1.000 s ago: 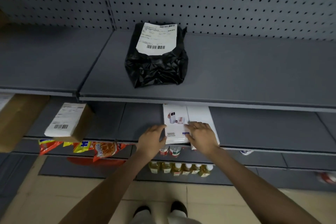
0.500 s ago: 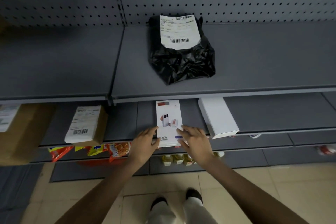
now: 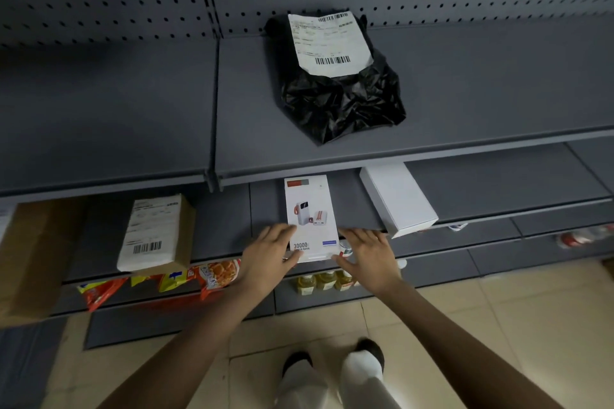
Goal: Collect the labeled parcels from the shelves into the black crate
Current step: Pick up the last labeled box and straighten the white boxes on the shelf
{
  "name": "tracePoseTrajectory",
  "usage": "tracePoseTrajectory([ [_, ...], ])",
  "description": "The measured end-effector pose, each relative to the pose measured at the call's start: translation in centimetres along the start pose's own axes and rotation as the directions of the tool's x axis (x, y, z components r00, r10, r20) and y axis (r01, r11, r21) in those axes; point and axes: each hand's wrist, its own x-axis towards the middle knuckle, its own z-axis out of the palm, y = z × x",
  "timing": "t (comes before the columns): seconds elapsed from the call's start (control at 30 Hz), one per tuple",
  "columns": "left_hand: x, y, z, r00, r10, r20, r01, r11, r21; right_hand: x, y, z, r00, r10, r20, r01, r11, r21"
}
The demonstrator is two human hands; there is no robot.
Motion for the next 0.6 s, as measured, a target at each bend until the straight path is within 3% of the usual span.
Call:
tracePoseTrajectory([
  [0.37,-0.1,-0.9,-0.1,0.997,0.009,-0.077,-0.004,0.998,0.062,0.5,-1.8,0.1,0.998,0.006,-0.056,-0.001,0.996,0.088],
  [0.5,-0.7,-1.8,-1.2,0.996,-0.027,-0.09,0.032,0.998,0.047,1.7,-3.6,-1.0,0.985,-0.088,-0.146,0.108,0.985,0.135],
  [0.6,-0.7,-1.6,-3.0,0.981,0.052,-0.185,-0.051,0.999,0.012,2.5,-5.2,-1.4,0.97,-0.184,-0.162,0.207,0.968,0.14],
])
